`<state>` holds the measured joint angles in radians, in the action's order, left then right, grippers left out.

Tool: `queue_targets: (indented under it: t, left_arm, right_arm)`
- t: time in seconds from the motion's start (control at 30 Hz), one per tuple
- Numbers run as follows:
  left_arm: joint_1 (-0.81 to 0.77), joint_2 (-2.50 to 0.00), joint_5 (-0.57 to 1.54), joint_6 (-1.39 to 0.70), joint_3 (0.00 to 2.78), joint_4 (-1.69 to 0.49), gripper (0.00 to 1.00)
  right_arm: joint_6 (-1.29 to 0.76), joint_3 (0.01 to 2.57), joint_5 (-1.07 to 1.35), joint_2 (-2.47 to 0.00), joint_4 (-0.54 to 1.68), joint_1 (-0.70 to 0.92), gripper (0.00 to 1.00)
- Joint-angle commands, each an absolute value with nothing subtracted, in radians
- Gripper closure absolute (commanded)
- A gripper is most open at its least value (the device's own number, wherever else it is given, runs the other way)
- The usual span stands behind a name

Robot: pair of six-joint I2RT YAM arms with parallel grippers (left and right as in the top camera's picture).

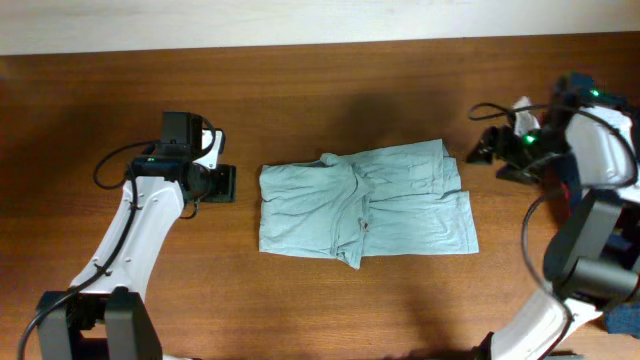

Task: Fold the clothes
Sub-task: 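Move the right gripper to the shirt's right end and grasp it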

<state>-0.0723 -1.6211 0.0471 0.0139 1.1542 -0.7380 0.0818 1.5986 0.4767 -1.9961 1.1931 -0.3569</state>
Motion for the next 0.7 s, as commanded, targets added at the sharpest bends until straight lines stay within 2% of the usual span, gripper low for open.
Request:
queue_targets:
  t: [0.0,0.43,0.67]
  left_arm:
    - [-0.068,-1.599,0.044,0.015,1.166,-0.737,0.36]
    - [-0.068,-1.599,0.044,0.015,1.166,-0.737,0.36]
    - [-0.068,-1.599,0.044,0.015,1.166,-0.735,0.36]
  right_arm:
    - [0.214,1.570,0.576,-2.079,1.208,-0.402,0.21]
    - [0.325,1.435,0.662,-2.199,1.154,-0.398,0.22]
    - [0.202,1.301,0.685,-2.199,0.973,-0.329,0.22]
